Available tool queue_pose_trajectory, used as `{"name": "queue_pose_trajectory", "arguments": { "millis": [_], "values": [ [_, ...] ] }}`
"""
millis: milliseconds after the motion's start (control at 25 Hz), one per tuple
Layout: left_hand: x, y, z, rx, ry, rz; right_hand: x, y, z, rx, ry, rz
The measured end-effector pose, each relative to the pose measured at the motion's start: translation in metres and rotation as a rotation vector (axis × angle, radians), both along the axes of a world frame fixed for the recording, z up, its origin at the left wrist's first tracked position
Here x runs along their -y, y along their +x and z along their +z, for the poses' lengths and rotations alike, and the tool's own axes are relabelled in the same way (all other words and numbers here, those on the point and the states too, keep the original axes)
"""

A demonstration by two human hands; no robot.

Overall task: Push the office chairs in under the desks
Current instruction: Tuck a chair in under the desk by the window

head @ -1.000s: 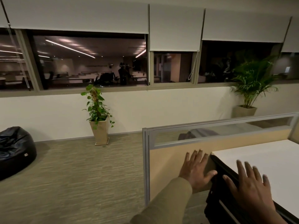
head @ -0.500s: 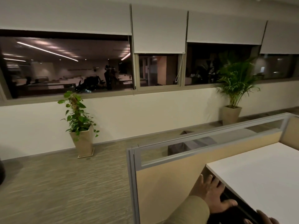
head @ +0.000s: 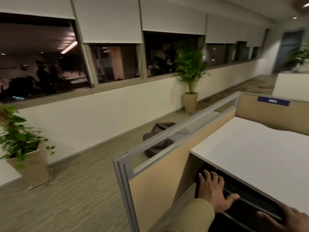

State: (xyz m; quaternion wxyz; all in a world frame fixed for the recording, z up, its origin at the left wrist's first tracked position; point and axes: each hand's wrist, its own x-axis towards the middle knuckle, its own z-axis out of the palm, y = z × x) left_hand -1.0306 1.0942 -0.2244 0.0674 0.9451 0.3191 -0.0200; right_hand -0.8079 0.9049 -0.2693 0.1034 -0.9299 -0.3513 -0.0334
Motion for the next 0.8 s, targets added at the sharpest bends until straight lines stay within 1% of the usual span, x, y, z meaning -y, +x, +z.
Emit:
{"name": "queue_pose_trajectory", "arguments": {
  "millis": [40, 120, 160, 200, 240, 280, 400, 480, 640, 720, 800],
  "values": [
    [0.008, -0.006, -0.001, 0.014, 0.009, -0.012, 0.004, -0.021, 0.022, 0.023, -0.024, -0.005],
    [0.022, -0.016, -0.005, 0.051, 0.024, -0.046, 0.012, -0.052, 0.028, 0.070, -0.056, 0.065],
    [0.035, -0.020, -0.008, 0.085, 0.040, -0.060, 0.032, -0.058, 0.023, 0.097, -0.023, 0.063],
    [0.033, -0.026, -0.008, 0.125, 0.053, -0.044, 0.031, -0.059, 0.025, 0.128, -0.023, 0.090],
    [0.041, -0.032, -0.010, 0.146, 0.044, -0.044, 0.044, -0.064, 0.022, 0.176, -0.026, 0.106],
    [0.056, -0.038, -0.014, 0.167, 0.026, -0.051, 0.064, -0.073, 0.022, 0.205, 0.018, 0.128],
    [0.086, -0.060, -0.026, 0.211, -0.016, -0.040, 0.092, -0.095, 0.016, 0.239, 0.038, 0.155],
    [0.105, -0.076, -0.029, 0.223, -0.032, -0.016, 0.112, -0.111, 0.013, 0.224, 0.060, 0.169],
    [0.156, -0.105, -0.031, 0.195, -0.021, 0.029, 0.162, -0.148, 0.016, 0.136, 0.052, 0.179],
    [0.182, -0.119, -0.029, 0.217, -0.058, 0.057, 0.190, -0.167, 0.019, 0.098, 0.048, 0.185],
    [0.204, -0.133, -0.030, 0.263, -0.065, 0.071, 0.215, -0.183, 0.020, 0.109, 0.067, 0.193]
  ]
}}
